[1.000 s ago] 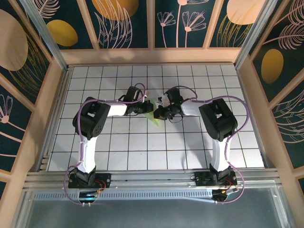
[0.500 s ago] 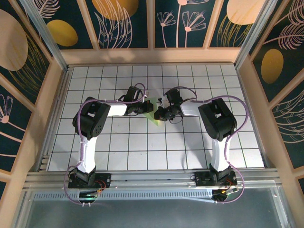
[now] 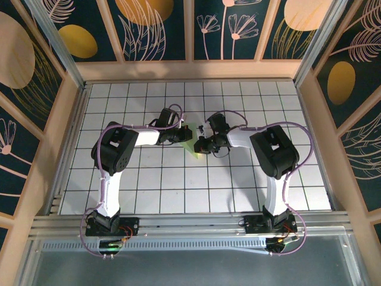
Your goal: Fold a paper plane with a square sheet of paper (fold left side to right side)
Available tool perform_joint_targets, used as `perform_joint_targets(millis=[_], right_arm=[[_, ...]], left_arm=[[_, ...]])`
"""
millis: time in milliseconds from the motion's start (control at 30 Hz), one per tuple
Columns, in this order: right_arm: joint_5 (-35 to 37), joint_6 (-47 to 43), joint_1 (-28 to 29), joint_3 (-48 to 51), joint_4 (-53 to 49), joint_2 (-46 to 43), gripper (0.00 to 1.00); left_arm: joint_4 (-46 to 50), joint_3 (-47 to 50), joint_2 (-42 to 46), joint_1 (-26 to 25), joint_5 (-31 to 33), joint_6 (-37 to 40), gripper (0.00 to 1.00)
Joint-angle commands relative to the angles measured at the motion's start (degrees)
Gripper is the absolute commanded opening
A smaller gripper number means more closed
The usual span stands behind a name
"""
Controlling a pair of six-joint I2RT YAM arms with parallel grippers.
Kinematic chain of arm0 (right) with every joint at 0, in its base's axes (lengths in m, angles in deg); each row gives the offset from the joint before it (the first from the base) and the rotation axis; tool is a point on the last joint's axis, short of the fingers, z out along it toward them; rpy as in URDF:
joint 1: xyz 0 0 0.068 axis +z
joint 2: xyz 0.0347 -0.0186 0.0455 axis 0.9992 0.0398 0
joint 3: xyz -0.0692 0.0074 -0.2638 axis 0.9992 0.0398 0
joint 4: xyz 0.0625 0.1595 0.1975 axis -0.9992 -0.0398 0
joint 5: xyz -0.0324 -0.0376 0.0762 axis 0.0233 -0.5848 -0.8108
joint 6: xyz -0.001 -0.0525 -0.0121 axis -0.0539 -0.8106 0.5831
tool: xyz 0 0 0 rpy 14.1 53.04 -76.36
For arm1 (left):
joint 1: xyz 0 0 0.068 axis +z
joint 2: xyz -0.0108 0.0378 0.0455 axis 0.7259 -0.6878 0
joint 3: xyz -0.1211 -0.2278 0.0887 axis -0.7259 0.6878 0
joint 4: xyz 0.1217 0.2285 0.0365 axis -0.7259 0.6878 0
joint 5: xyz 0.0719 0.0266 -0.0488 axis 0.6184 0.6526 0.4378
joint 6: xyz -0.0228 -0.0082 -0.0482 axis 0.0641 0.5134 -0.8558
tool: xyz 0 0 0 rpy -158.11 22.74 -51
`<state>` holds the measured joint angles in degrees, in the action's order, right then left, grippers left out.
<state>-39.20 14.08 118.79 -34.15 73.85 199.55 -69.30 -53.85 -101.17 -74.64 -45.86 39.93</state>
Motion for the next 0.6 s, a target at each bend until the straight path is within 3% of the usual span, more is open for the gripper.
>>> perform_joint_targets(millis=[0,567], right_arm=[[0.2,-1.1,1.3,2.4,-6.4,-1.3,0.0],[0.3,-1.1,1.8,4.5,-7.0,-3.4,0.0]], left_arm=[[5.8,0.6,-2.4,0.7,6.0,0.1,0.0],[5.7,0.7,-2.5,0.7,6.0,0.3,0.01]])
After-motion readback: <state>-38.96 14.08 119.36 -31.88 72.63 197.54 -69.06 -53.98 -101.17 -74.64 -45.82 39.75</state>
